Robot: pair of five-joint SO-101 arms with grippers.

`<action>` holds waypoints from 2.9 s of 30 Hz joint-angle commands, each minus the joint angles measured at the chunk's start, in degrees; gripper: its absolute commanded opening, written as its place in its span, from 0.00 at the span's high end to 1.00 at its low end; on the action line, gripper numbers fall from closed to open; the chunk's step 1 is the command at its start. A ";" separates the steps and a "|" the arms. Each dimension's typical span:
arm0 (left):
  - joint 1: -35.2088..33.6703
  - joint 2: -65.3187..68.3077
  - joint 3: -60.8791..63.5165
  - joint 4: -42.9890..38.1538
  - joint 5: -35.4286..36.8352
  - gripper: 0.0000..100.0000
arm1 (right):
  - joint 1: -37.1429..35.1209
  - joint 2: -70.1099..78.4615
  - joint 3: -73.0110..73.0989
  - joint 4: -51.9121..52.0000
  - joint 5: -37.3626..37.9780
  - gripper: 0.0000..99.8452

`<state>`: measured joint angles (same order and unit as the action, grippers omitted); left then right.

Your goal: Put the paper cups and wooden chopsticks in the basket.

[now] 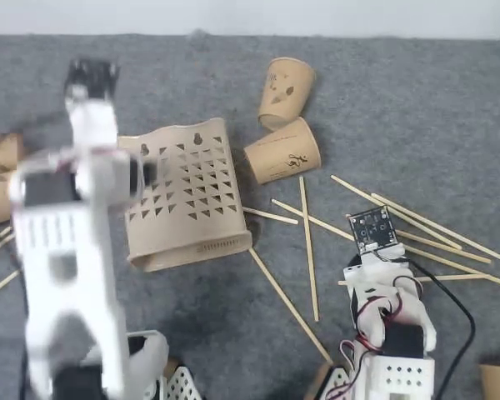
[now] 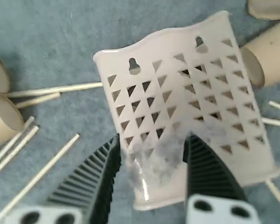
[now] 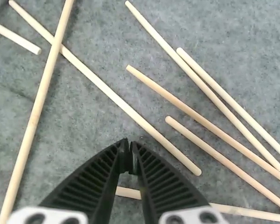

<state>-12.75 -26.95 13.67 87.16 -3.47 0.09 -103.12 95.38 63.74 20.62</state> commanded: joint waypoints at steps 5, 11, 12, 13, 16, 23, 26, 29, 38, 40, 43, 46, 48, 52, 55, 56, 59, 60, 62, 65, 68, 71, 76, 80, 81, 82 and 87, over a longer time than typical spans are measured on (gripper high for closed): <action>0.00 46.07 -53.41 13.71 8.70 0.79 | 0.75 -0.92 0.53 -0.48 0.97 0.99; -0.09 66.73 -71.60 13.54 5.27 0.79 | 0.75 -0.92 0.53 -0.48 0.97 0.99; -0.09 68.66 -72.57 13.45 4.13 0.79 | 0.75 -0.92 0.53 -0.48 0.97 0.99; -0.09 70.42 -73.45 13.45 3.34 0.79 | 0.66 -0.92 0.53 -0.48 0.97 0.99; -0.26 74.64 -76.00 13.45 2.11 0.79 | 0.40 -0.92 0.53 -0.48 0.97 0.99; -0.44 77.01 -74.95 13.54 -3.25 0.80 | 0.31 -0.92 0.53 -0.57 0.97 0.99; -0.09 73.05 -69.93 13.63 -8.44 0.86 | 0.31 -0.92 0.53 -0.75 0.97 0.99; 0.70 66.81 -64.22 13.54 -10.29 0.87 | 0.31 -0.92 0.53 -0.75 0.97 0.99; 1.23 56.53 -61.76 11.87 -7.56 0.91 | 0.31 -0.92 0.53 -0.57 0.97 0.99; 0.88 58.29 -62.02 10.55 -5.71 0.97 | 0.31 -0.92 0.53 -0.57 0.97 0.99; 0.26 61.63 -62.02 7.38 -2.73 0.99 | 0.31 -0.92 0.53 -0.57 0.97 0.99; 0.00 65.14 -62.11 2.99 2.55 0.99 | 0.31 -0.92 0.53 -0.57 0.97 0.99; 0.09 67.16 -62.11 0.97 5.27 0.99 | 0.31 -0.92 0.53 -0.57 0.97 0.99; 1.85 69.71 -62.11 2.11 6.15 0.99 | 0.31 -0.92 0.53 -0.57 0.97 0.99; 3.34 70.51 -62.11 5.27 6.15 0.99 | 0.31 -0.92 0.53 -0.57 0.97 0.99; 3.52 70.51 -62.11 6.24 6.15 0.99 | 0.31 -0.92 0.53 -0.57 0.97 0.99; 4.22 70.51 -62.20 9.93 5.89 0.99 | 0.31 -0.92 0.53 -0.57 0.97 0.99; 4.57 70.51 -62.55 11.69 4.92 0.99 | 0.31 -0.92 0.53 -0.57 0.97 0.99; 5.01 70.42 -63.52 13.80 1.41 0.99 | 0.31 -0.92 0.53 -0.57 0.97 0.99; 4.40 67.96 -61.32 13.71 -3.52 0.99 | 0.31 -0.92 0.53 -0.57 0.97 0.99; 5.01 62.86 -53.58 13.71 -10.37 0.98 | 0.31 -0.92 0.53 -0.57 0.97 0.99; 6.86 55.91 -42.59 13.63 -16.26 0.98 | 0.31 -0.92 0.53 -0.57 0.97 0.99; 9.93 43.25 -30.02 13.63 -18.73 0.98 | 0.31 -0.92 0.53 -0.75 0.97 0.99; 11.87 35.25 -21.76 13.63 -19.08 0.98 | 0.40 -0.92 0.53 -0.75 0.97 0.99; 12.48 34.20 -20.09 13.63 -19.78 0.98 | 0.48 -0.92 0.53 -0.66 0.97 0.99; 12.84 33.58 -18.77 13.63 -20.31 0.98 | 0.48 -0.92 0.53 -0.66 0.97 0.99; 10.81 32.44 -18.33 13.54 -20.40 0.98 | 0.66 -0.92 0.53 -0.57 0.97 0.99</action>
<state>-0.26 9.98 -4.62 98.42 -23.43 0.09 -103.12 95.38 63.74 20.62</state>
